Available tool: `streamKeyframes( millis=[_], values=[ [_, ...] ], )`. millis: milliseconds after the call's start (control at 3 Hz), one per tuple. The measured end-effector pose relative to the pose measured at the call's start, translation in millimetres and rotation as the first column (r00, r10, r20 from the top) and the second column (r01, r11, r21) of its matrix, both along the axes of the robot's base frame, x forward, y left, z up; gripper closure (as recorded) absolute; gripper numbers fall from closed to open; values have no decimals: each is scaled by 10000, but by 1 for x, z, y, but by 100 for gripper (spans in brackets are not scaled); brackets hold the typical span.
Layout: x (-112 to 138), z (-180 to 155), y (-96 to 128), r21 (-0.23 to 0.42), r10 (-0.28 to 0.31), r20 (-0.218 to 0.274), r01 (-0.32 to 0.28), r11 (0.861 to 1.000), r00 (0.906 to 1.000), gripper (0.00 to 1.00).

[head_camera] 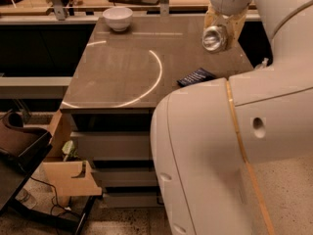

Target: Place 7up can upright

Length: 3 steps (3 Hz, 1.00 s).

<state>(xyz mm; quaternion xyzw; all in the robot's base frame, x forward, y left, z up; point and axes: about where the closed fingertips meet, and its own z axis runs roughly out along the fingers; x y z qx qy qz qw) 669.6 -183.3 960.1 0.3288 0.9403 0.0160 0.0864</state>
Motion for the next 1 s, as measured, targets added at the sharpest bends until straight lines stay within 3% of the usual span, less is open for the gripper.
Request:
streamKeyframes(
  millis=[1000],
  values=[
    [-40, -26, -10, 551, -617, -1189, 686, 9961, 9910, 100]
  ],
)
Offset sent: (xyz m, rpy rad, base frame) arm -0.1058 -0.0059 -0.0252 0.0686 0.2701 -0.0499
